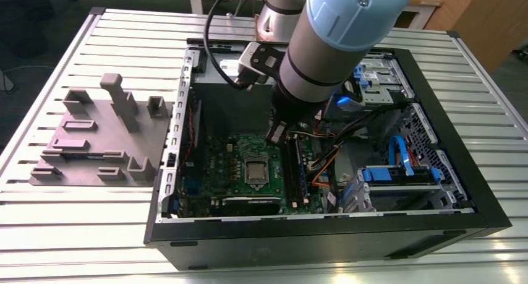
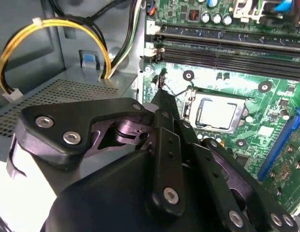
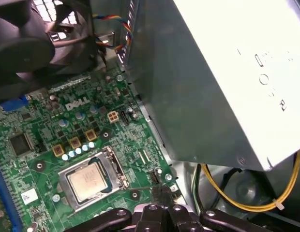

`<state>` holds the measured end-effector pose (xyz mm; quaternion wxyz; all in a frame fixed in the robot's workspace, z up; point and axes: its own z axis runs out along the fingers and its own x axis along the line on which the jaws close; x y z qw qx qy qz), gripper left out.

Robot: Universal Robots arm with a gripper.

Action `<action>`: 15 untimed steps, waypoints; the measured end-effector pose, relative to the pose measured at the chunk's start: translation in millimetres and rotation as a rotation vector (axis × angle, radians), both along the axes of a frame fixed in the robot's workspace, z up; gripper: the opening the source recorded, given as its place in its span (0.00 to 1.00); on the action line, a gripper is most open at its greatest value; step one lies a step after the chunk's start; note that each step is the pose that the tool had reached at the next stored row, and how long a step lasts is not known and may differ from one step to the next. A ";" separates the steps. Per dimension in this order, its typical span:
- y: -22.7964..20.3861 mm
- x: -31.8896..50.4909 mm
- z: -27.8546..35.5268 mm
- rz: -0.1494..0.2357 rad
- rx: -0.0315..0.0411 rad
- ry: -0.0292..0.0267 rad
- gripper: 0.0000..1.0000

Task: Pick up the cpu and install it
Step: 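Install the first cpu locking lever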

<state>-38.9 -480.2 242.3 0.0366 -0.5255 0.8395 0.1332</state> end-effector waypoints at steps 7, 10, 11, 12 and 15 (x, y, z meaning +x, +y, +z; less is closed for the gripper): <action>6.9 2.7 -2.1 0.006 0.0032 -0.0001 0.11; 10.0 2.8 -4.0 0.010 0.0055 -0.0001 0.11; 10.6 2.8 -4.8 0.013 0.0061 -0.0002 0.11; 11.0 2.8 -5.5 0.016 0.0061 -0.0002 0.11; 11.1 2.7 -6.7 0.038 0.0061 0.0000 0.11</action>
